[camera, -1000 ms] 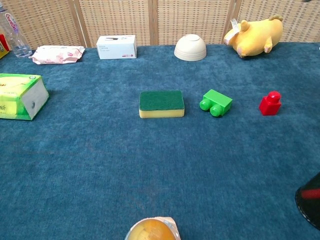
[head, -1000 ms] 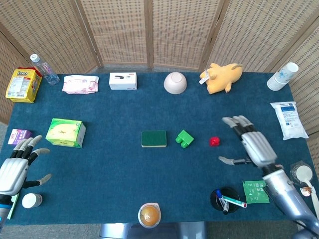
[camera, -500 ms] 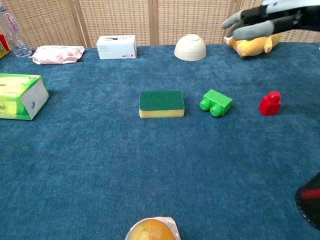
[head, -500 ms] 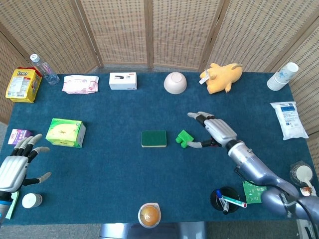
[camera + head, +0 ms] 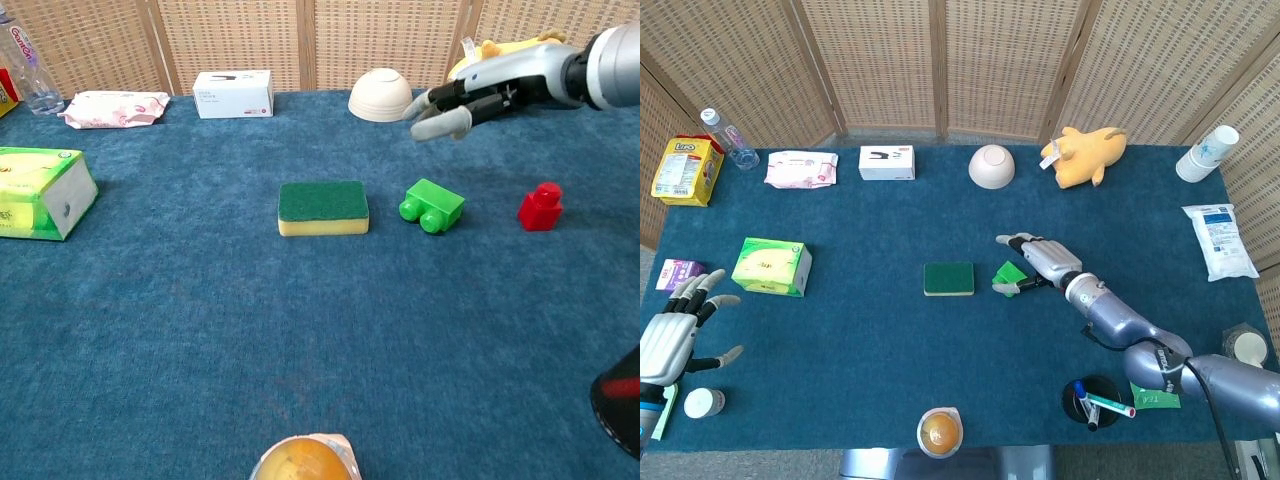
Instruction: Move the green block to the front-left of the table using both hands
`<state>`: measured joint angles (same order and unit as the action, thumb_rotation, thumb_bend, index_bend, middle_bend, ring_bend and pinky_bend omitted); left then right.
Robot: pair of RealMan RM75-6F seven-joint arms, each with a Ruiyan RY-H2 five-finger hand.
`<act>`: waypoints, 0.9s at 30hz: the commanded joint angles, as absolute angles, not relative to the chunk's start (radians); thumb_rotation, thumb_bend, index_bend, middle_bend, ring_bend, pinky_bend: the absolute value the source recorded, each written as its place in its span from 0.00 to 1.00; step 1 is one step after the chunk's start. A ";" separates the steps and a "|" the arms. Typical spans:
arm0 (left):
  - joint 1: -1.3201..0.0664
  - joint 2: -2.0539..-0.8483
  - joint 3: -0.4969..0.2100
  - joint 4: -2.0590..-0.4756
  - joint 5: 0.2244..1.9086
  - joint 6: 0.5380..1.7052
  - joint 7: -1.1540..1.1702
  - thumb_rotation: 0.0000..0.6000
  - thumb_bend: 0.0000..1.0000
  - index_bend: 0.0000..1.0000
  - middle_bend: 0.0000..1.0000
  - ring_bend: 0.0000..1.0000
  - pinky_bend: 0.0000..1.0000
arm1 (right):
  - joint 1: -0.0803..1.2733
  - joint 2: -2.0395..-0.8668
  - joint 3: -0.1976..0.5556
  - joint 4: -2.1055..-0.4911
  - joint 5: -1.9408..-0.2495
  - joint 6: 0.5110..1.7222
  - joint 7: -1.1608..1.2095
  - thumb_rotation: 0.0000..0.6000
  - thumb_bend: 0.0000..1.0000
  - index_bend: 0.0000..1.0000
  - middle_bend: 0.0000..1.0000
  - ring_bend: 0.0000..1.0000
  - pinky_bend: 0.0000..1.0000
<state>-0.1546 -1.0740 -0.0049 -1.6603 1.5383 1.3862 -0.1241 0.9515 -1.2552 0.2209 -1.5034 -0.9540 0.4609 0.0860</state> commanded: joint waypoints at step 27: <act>-0.153 -1.064 0.003 -1.673 1.541 1.388 -0.131 0.93 0.23 0.29 0.05 0.00 0.00 | 0.988 -1.280 0.101 -1.483 -0.904 0.416 0.055 0.38 0.20 0.01 0.15 0.09 0.17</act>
